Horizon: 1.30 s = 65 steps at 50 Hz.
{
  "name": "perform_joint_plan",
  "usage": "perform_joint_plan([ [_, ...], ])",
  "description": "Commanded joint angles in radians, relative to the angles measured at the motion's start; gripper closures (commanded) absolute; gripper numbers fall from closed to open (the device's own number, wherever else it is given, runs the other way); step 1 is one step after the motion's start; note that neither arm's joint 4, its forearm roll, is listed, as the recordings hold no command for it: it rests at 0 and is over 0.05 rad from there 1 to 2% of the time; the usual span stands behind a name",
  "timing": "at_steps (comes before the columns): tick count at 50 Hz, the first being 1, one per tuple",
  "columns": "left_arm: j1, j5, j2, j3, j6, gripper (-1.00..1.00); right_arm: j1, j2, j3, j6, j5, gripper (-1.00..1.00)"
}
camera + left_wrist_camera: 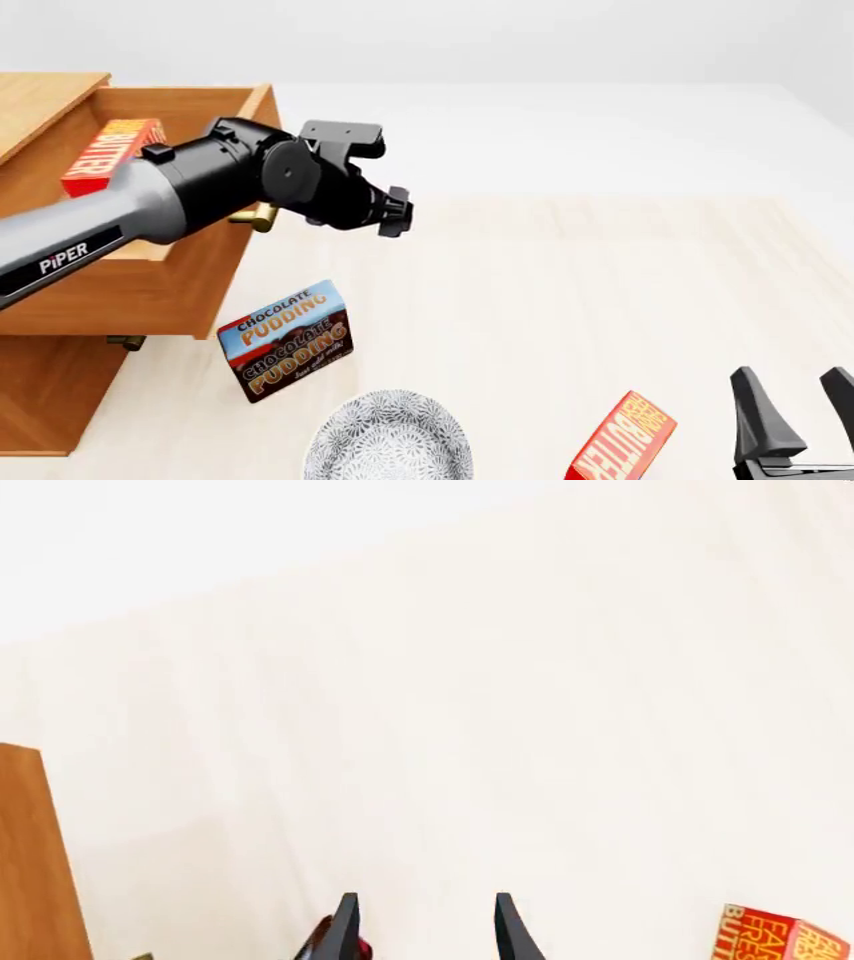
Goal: Put the butter at the front in the top drawer of the cabinet and close it.
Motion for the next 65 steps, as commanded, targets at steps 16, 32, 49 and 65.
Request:
perform_joint_plan([
  [16, 0.109, -0.029, -0.021, 0.087, 0.013, -1.00, 0.000, -0.001, 0.001, 0.000, 0.000, -1.00],
  [32, 0.159, -0.019, -0.063, 0.126, 0.041, -1.00, 0.000, -0.001, 0.001, 0.000, 0.000, -1.00],
  [49, 0.212, -0.007, -0.107, 0.155, 0.062, -1.00, 0.000, -0.001, 0.001, 0.000, 0.000, -1.00],
  [65, 0.264, -0.004, -0.132, 0.178, 0.070, -1.00, 0.000, -0.001, 0.001, 0.000, 0.000, -1.00],
])
